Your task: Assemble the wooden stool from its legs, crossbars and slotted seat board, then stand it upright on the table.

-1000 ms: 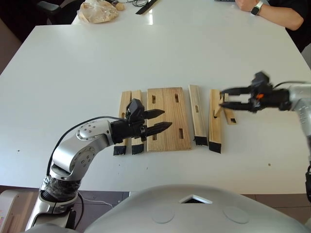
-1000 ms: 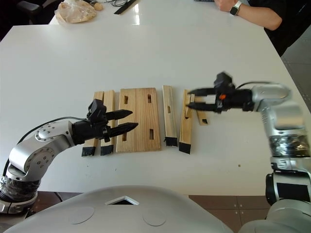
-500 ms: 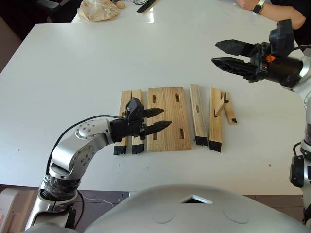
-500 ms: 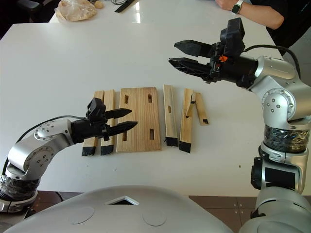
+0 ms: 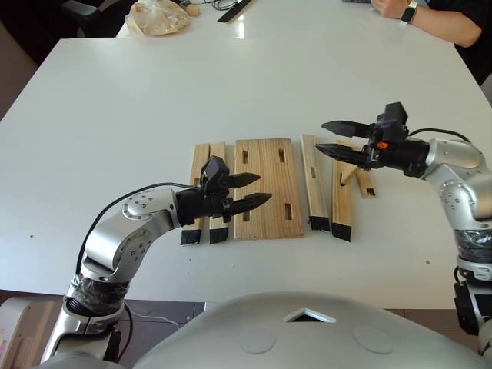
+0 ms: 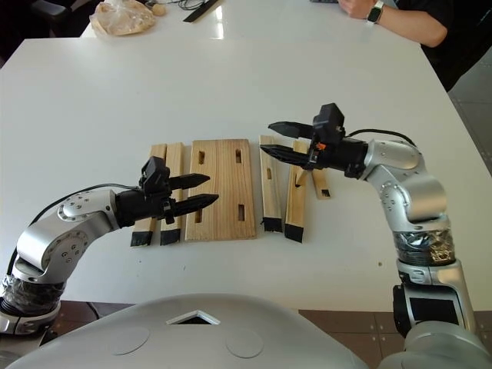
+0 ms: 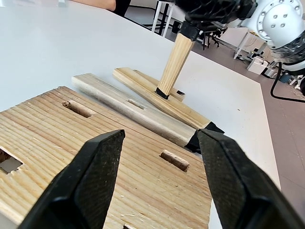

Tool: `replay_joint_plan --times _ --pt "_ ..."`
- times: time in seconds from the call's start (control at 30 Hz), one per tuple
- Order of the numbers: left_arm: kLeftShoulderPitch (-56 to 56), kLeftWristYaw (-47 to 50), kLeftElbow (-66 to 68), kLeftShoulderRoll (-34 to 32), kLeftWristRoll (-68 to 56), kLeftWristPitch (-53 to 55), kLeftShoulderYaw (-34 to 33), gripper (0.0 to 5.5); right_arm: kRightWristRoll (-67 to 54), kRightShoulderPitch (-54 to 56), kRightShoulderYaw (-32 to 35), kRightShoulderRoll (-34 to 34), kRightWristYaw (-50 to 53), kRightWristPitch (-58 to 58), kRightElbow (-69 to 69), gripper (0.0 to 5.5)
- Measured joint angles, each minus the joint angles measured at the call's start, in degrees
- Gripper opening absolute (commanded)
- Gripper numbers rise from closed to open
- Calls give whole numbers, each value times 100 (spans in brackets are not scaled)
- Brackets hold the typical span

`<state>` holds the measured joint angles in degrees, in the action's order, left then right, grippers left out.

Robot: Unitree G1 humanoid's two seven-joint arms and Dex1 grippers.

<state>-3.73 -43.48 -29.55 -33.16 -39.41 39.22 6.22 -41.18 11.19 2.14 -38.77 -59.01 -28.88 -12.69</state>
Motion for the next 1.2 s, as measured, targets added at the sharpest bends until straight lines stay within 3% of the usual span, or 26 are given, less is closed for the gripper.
replay_joint_plan --times 0.13,0.27,0.43,0.73,1.03,1.13,1.2 --pt "-95 87 -2 35 34 -28 -8 284 -1028 -115 254 -177 89 -827 -1026 243" --pt "-180 198 4 121 103 -123 -17 284 321 -1221 -771 -608 -383 -293 -913 243" --pt "-179 211 12 147 106 -144 -16 284 1385 -2041 -1142 -931 -759 677 -315 243" --pt "-361 271 10 194 113 -224 -42 284 1730 -2102 -959 -1229 -1276 1253 243 243" --pt "-399 251 -11 211 238 -372 14 284 2414 -1677 -1032 -1257 -1122 2457 1031 243" --pt "-455 250 -47 205 241 -380 8 284 2110 -1976 -636 -1482 -1221 2033 807 243" --pt "-515 262 -95 198 244 -387 -22 284 1725 -2310 -88 -1615 -1187 1612 351 270"
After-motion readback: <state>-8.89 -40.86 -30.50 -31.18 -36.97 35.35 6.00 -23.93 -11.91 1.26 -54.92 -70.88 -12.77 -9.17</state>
